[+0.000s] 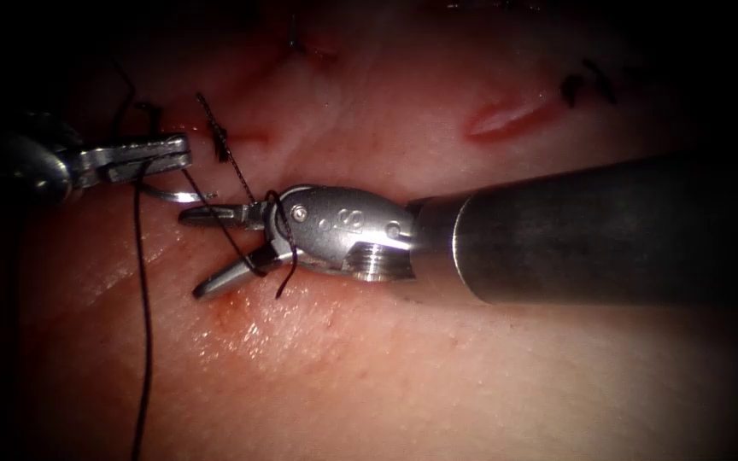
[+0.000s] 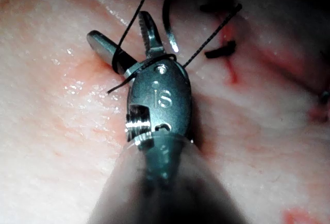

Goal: Wound Closure

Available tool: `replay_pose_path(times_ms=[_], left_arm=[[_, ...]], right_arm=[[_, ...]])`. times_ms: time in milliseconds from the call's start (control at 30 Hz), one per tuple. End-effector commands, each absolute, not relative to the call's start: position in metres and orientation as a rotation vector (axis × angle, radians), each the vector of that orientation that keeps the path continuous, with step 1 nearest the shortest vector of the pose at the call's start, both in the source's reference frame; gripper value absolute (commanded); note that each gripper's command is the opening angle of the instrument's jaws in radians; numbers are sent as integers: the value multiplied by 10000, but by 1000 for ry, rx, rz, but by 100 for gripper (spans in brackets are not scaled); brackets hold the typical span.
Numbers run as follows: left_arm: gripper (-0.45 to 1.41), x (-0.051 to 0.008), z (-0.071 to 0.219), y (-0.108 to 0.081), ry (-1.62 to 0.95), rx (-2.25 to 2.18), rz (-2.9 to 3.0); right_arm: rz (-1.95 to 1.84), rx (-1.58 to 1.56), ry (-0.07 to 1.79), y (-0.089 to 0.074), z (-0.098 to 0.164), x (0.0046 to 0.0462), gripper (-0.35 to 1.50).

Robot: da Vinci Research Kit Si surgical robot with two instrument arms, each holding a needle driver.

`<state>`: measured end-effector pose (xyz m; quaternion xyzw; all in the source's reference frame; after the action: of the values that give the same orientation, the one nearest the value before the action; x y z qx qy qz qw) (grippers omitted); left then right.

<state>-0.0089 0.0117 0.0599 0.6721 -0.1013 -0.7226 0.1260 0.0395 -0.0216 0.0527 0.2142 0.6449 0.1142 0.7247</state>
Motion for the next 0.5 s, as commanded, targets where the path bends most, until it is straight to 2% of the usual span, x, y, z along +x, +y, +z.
replay_pose_path(times_ms=[33,200,367,500], left_arm=[[-45,-93,608,124,-283,1963,-2103],[-45,-93,621,134,-249,1998,-2061],[-45,-95,638,138,-252,1997,-2042],[-45,-97,654,137,-273,1981,-2027]], right_arm=[[252,490,1435,-215,530,406,108],[248,539,1475,-218,529,406,108],[256,585,1541,-219,527,405,94],[276,617,1603,-217,524,402,94]])
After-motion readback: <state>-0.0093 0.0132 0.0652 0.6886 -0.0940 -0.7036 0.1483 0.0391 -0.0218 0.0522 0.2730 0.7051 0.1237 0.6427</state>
